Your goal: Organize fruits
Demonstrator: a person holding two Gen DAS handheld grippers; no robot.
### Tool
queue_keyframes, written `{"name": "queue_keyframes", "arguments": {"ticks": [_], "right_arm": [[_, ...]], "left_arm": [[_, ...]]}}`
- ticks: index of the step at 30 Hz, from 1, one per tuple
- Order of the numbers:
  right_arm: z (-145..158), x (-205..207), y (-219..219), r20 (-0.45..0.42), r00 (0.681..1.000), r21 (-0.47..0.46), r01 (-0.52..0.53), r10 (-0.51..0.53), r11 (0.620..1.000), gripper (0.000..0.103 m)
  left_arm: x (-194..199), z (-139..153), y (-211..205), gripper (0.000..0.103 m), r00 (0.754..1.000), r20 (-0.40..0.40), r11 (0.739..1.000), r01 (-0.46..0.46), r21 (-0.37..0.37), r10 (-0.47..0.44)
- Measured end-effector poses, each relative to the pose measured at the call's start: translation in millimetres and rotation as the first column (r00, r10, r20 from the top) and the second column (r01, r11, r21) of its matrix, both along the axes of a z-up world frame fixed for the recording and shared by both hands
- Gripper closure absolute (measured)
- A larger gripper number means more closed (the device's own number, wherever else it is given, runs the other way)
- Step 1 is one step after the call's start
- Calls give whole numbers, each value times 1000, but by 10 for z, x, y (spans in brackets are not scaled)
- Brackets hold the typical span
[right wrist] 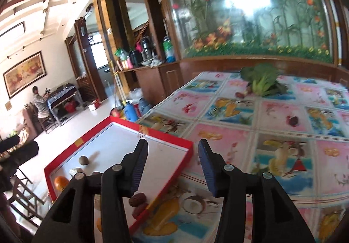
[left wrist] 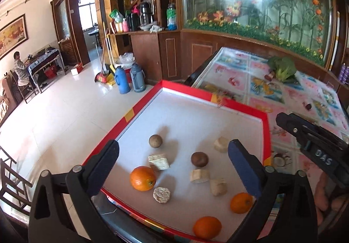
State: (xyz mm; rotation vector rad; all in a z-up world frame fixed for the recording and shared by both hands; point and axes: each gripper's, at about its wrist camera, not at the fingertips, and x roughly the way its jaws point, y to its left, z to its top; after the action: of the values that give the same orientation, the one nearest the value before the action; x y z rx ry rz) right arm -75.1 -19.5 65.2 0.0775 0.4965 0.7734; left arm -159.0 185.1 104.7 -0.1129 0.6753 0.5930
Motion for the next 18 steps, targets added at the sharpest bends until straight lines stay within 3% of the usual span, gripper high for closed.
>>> {"name": "queue_keyframes", "arguments": {"ticks": [8, 18], "right_arm": [[62, -492, -499, 60, 996, 116, 64, -72, 991, 42], [293, -1048, -676, 153, 984, 132, 67, -87, 989, 38]], "left_arm": [[-376, 363, -292, 0, 993, 115, 988, -47, 147, 30], [-864, 522, -513, 0, 974, 227, 979, -37, 200, -9]]}}
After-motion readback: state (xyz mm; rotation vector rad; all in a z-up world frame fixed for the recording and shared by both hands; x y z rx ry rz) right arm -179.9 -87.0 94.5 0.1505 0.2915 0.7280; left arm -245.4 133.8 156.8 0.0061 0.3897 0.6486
